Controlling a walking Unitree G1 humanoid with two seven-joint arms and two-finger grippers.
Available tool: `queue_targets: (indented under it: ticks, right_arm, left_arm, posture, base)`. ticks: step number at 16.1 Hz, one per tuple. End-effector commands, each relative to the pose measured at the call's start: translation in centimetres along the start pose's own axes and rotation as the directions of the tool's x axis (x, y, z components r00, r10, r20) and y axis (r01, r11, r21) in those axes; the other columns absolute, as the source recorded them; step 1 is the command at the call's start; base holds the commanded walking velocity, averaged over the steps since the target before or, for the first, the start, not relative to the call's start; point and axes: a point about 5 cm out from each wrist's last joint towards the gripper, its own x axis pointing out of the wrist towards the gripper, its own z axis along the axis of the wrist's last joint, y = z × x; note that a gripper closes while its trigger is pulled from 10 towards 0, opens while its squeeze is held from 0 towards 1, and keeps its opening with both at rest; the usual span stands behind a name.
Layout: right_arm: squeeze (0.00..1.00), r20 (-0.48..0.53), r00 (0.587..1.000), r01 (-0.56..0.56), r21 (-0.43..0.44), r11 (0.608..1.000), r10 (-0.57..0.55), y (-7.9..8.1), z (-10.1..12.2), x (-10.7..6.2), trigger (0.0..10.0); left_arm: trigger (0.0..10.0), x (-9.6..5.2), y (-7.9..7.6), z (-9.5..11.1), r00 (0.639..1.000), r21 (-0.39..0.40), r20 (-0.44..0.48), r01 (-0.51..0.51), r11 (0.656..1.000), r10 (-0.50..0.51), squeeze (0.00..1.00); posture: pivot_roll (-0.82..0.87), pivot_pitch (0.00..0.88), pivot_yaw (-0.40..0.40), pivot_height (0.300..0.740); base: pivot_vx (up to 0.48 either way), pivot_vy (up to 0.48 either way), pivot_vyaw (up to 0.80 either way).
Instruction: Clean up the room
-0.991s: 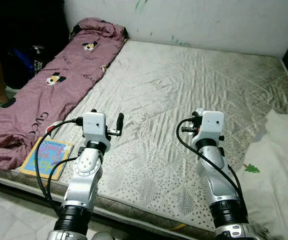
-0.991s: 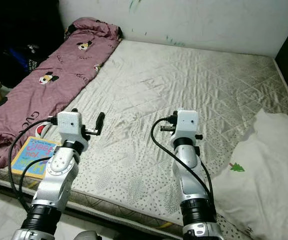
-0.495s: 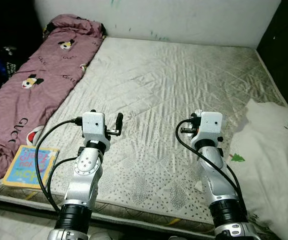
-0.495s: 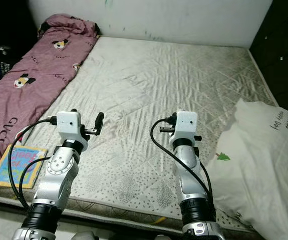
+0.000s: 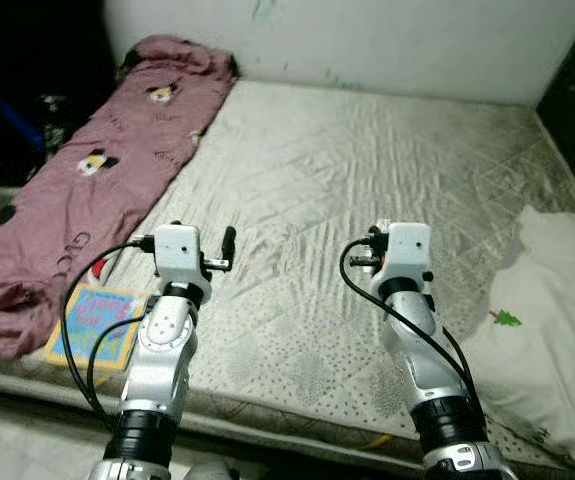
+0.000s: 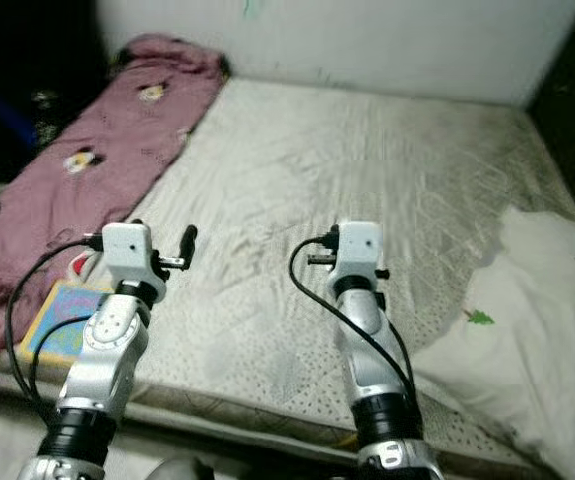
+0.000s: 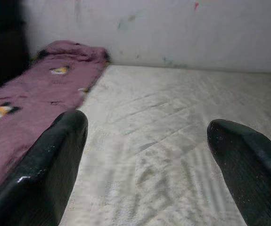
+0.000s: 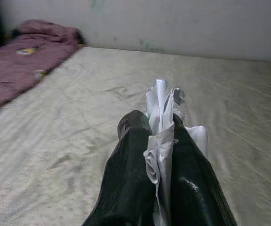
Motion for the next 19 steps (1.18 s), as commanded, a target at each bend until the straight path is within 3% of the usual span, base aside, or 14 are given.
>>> queue_targets:
  ticks: [1,19]
  right_arm:
    - [0.0,-0.005,1.0,0.008,0.007,1.0,-0.008,-0.26,0.07,0.19,10.0]
    - [0.0,-0.008,1.0,-0.011,0.001,1.0,0.011,0.02,-0.08,0.26,10.0]
  left_arm:
    - [10.0,0.18,-0.26,0.09,1.0,0.001,-0.003,0.012,1.0,-0.012,0.0]
    - [10.0,0.23,-0.26,0.0,1.0,-0.003,-0.01,0.012,1.0,-0.012,0.0]
  posture:
    - [0.05,0.0,0.016,0.74]
    - [0.04,0.0,0.018,0.74]
  base:
    - [0.0,0.356,-0.79]
    - [0.0,0.431,-0.03]
